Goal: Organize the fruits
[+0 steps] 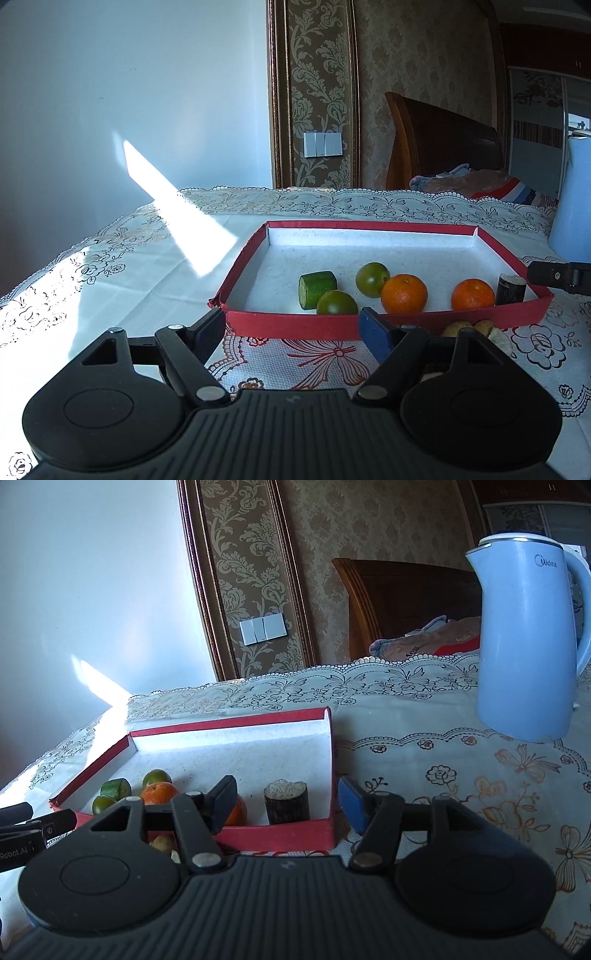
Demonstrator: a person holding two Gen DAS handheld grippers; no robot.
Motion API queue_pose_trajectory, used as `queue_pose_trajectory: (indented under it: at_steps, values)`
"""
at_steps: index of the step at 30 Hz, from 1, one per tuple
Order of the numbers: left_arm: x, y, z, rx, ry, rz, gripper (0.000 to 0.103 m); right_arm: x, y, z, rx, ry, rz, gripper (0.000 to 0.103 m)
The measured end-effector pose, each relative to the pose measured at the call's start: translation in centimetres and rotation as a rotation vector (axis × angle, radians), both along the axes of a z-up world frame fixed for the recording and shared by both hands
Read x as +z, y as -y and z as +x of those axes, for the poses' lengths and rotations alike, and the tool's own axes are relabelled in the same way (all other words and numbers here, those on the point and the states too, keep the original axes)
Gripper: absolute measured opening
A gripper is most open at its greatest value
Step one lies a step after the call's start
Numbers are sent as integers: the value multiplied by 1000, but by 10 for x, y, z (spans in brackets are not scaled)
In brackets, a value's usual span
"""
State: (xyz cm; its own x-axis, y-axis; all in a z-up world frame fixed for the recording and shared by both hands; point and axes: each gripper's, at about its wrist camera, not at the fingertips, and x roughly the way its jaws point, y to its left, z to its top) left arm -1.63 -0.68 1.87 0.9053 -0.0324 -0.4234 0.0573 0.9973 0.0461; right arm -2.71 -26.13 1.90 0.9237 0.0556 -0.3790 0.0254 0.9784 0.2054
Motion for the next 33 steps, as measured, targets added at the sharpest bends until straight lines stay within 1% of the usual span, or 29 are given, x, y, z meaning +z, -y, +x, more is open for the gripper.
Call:
queue_pose_trajectory:
  at_steps: [1,2,6,8,9,10,11,15,18,20,21,22,24,27,30,33]
  values:
    - [-2,-2,-2,4,-6,-2,79,-2,-1,-4,1,2,1,69]
    - [-4,-6,-4,10,-10,-8,79,-3,-2,-8,3,2,-1,69]
    - [-6,-15,-7,21,-28,-40,79,-3,-2,-20,1,15,12,69]
    - [-7,-18,-8,24,-33,-52,79,-3,-2,-24,6,7,26,69]
    - [-7,-20,-8,23,-38,-58,80,-4,-2,-25,11,0,30,69]
    - [-8,-21,-7,20,-44,-68,84,-4,-3,-27,16,-7,34,69]
    - [-8,-23,-7,19,-50,-82,85,-4,-4,-30,24,-12,34,69]
    - [-10,-32,-5,20,-69,-137,85,-6,-12,-39,62,-32,18,69]
    - [-11,-36,-4,12,-79,-162,85,-7,-23,-44,111,-49,-16,69]
    - [-11,-35,-4,3,-78,-166,85,-6,-34,-44,138,-55,-62,69]
    - [-11,-35,-4,3,-80,-163,85,-5,-38,-42,147,-60,-76,68]
    - [-11,-34,-4,3,-81,-161,85,-5,-43,-41,164,-67,-86,64]
    - [-12,-35,-3,0,-83,-165,85,-4,-51,-37,191,-81,-99,60]
    - [-12,-36,-1,-1,-94,-173,85,-5,-66,-33,233,-98,-124,60]
    - [-13,-36,1,-3,-103,-175,85,-5,-78,-28,239,-116,-149,60]
    - [-14,-36,1,-2,-105,-171,85,-7,-85,-19,242,-157,-155,39]
